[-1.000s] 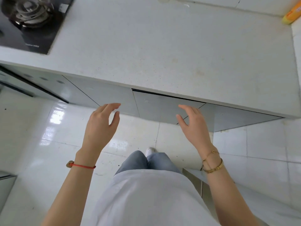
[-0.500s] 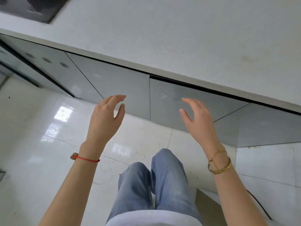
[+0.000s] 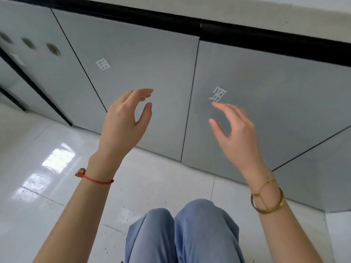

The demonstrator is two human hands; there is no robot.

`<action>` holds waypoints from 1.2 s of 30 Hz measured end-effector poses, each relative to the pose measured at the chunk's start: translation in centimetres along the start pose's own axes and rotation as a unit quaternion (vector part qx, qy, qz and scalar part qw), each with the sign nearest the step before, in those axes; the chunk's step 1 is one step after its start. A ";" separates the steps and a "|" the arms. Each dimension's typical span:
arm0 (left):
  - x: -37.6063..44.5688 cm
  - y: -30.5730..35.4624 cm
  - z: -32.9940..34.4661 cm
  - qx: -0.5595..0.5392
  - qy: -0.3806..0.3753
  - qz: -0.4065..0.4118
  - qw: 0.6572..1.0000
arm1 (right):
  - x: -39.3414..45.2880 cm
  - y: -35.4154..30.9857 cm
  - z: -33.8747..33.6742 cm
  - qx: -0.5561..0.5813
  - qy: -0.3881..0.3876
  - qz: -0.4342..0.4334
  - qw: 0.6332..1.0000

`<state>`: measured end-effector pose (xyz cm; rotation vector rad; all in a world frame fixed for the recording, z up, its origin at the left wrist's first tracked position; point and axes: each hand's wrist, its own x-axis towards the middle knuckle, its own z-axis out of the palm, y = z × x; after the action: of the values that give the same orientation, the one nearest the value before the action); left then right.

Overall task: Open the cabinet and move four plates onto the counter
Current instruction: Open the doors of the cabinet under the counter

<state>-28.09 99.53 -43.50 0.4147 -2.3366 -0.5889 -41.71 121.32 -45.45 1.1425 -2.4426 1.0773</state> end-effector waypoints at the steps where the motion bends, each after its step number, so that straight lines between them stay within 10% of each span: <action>1: 0.0 -0.5 0.5 -0.002 0.012 0.012 1.000 | -0.1 0.3 0.8 0.001 0.011 -0.011 1.000; 12: 7.1 1.3 2.3 -0.230 0.040 -0.057 0.971 | 4.3 -0.5 2.7 0.029 0.086 -0.070 0.993; 20: 13.2 2.8 3.5 -0.449 0.031 -0.187 0.873 | 6.9 -0.5 3.3 0.039 0.078 -0.072 0.994; 36: 13.0 2.3 3.1 -0.518 0.023 -0.183 0.835 | 7.0 -1.0 5.5 0.013 0.055 -0.063 0.996</action>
<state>-39.84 96.62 -37.35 0.3266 -1.5452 -1.8506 -45.09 113.05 -45.38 1.1944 -2.2477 1.1066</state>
